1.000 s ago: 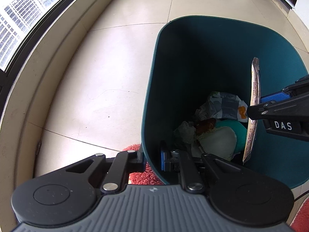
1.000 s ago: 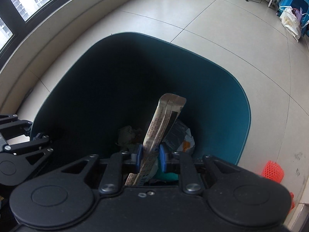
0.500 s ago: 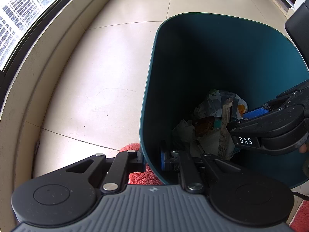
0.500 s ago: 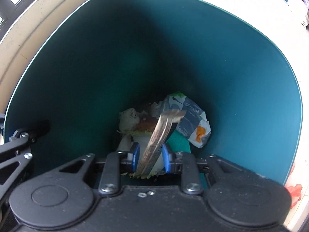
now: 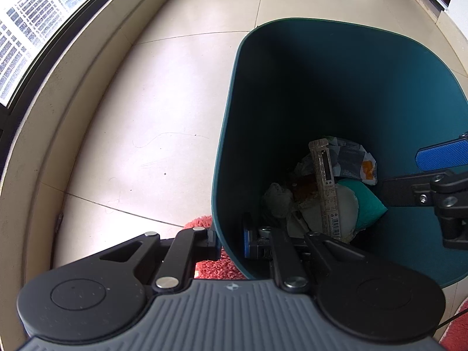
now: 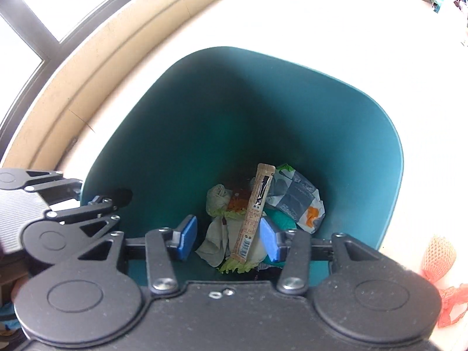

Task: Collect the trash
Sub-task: 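Carry the stick packet into the teal bin and open right tool, then move right tool to the red plastic bag and grasp it, then carry the red plastic bag into the teal bin and open right tool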

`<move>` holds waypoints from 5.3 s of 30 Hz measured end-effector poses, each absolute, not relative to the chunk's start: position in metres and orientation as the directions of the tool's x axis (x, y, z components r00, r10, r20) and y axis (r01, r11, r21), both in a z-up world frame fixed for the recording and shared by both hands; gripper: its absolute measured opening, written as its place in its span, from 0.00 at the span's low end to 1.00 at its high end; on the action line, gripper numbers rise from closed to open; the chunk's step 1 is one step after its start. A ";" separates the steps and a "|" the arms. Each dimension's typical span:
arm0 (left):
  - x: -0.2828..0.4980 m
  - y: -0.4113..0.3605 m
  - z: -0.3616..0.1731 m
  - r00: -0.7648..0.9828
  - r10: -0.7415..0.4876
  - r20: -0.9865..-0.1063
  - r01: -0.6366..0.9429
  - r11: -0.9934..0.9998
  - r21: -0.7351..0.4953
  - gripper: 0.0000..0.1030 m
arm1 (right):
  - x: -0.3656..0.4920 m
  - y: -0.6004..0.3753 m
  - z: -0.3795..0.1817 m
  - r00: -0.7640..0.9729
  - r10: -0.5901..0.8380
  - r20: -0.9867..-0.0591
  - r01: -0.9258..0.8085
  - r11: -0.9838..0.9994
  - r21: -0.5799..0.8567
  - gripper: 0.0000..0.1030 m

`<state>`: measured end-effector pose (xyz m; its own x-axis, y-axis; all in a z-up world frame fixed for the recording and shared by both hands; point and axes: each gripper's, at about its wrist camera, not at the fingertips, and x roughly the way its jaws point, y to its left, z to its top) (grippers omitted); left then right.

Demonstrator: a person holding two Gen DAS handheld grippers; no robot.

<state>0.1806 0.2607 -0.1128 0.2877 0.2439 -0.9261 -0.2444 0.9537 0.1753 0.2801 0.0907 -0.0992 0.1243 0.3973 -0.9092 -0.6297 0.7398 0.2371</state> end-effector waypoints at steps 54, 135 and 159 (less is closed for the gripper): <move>0.192 0.243 -0.128 0.235 0.335 -0.912 -0.218 0.933 0.286 0.16 | 0.388 -0.249 -0.314 0.123 0.004 -0.992 0.070 0.997 0.013 0.85; 0.179 0.266 -0.108 0.296 0.249 -0.922 -0.247 0.952 0.178 0.16 | 0.247 0.127 -0.125 0.187 0.325 -0.927 -0.882 0.471 -0.013 0.44; 0.183 0.261 -0.112 0.284 0.265 -0.921 -0.239 0.950 0.199 0.17 | 0.239 0.091 -0.083 0.155 0.423 -0.893 -0.848 0.520 0.099 0.66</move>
